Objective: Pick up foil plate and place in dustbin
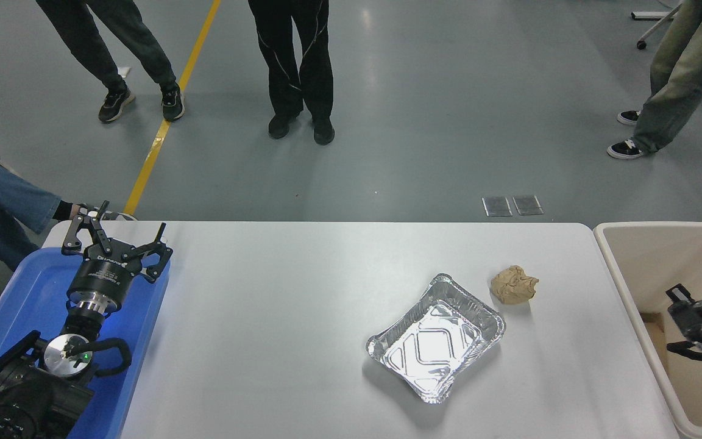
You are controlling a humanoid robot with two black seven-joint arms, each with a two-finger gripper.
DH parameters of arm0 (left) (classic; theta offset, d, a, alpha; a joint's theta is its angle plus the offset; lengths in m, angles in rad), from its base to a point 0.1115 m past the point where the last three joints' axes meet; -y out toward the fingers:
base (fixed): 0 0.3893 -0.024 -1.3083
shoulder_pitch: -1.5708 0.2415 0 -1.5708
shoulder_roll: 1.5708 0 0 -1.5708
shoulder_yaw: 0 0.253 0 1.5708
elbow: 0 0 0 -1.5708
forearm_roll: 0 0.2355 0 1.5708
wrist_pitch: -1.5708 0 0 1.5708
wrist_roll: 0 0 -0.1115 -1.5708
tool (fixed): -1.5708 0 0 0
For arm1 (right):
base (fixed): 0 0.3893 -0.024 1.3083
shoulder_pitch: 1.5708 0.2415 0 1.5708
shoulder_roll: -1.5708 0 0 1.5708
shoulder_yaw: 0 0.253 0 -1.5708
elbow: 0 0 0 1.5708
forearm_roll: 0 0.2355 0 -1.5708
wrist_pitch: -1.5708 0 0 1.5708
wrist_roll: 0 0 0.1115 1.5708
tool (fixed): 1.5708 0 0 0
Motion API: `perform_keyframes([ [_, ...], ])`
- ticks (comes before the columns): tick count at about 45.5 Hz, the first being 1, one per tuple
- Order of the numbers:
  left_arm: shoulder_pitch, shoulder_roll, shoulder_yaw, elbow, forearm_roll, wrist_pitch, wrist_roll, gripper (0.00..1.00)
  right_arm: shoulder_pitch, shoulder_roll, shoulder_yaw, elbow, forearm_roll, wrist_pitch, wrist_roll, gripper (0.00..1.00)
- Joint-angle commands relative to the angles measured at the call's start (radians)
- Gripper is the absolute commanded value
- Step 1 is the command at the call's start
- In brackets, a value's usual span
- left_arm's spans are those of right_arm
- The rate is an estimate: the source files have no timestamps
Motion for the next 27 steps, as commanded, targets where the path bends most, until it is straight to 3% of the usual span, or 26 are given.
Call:
perform_keyframes([
  [1, 0.0, 0.0, 0.0, 0.0, 0.001, 0.0, 0.0, 0.99, -0.007, 0.007, 0.002, -0.002, 0.0, -0.011, 0.0, 0.0],
  [27, -0.002, 0.0, 0.0, 0.0, -0.001, 0.0, 0.0, 0.99, 0.019, 0.028, -0.005, 0.0, 0.0, 0.002, 0.001, 0.0],
])
